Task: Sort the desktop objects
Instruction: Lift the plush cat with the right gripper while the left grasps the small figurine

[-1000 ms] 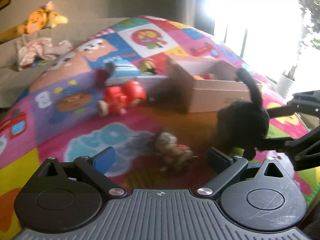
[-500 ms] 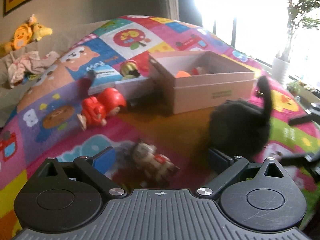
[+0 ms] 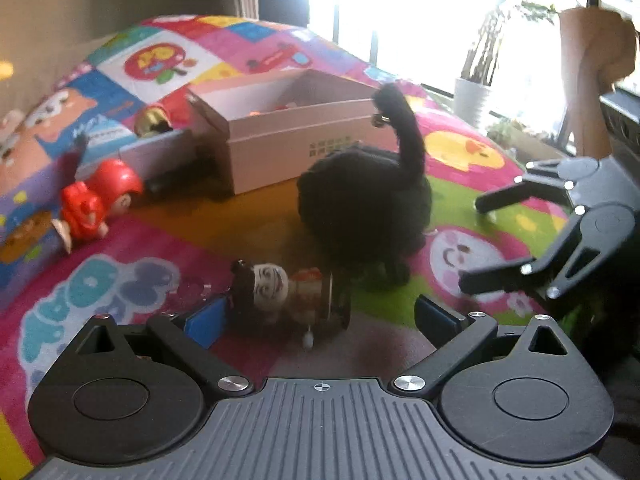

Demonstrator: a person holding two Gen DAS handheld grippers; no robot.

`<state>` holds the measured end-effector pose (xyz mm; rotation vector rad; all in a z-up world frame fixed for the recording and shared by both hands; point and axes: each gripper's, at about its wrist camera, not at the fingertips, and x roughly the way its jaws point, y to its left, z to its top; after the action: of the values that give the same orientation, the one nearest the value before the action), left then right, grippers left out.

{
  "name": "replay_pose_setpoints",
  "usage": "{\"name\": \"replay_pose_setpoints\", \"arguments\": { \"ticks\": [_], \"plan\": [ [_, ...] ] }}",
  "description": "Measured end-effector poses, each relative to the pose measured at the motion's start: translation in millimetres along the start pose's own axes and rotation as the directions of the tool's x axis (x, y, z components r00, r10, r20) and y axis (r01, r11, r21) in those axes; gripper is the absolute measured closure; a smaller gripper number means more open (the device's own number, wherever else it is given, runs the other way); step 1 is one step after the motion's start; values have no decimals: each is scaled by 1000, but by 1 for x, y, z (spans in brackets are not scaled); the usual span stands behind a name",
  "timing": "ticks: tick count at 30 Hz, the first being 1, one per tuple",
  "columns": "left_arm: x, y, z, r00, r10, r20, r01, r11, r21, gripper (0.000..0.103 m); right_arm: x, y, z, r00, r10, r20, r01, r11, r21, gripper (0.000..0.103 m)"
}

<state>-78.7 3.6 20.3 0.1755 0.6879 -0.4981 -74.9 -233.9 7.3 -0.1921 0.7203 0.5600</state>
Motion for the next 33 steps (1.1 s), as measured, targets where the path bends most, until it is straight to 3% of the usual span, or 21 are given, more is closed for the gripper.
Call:
{"name": "replay_pose_setpoints", "arguments": {
  "ticks": [5,9,13,16,19,23,26,30,33],
  "plan": [
    [11,5,5,995,102,-9,-102,995,-16,2,0,0,-1,1000,-3,5,3,1000,-3,0],
    [18,9,12,994,108,-10,-108,993,-39,21,-1,1,-2,1000,-4,7,4,1000,-2,0],
    [19,3,13,993,119,1,-119,993,-26,32,0,0,0,1000,-1,1,1,1000,-2,0],
    [13,-1,10,992,129,4,-129,991,-29,32,-4,2,9,999,47,5,-47,999,8,0],
    [1,-1,4,989,146,9,-145,988,-47,32,-12,13,27,993,103,61,-103,995,-3,0],
    [-10,5,-7,981,192,-12,-192,978,-82,32,-7,35,53,987,131,93,-128,991,-42,0],
    [-16,8,-12,981,192,-17,-193,976,-104,31,10,54,65,992,86,95,-78,994,-79,0],
    [-19,7,-14,985,174,-9,-174,980,-92,19,35,64,72,998,30,61,-23,994,-109,2],
    [-16,7,-13,985,175,-11,-175,980,-92,21,40,60,76,999,20,34,-16,994,-109,19]
  ]
}}
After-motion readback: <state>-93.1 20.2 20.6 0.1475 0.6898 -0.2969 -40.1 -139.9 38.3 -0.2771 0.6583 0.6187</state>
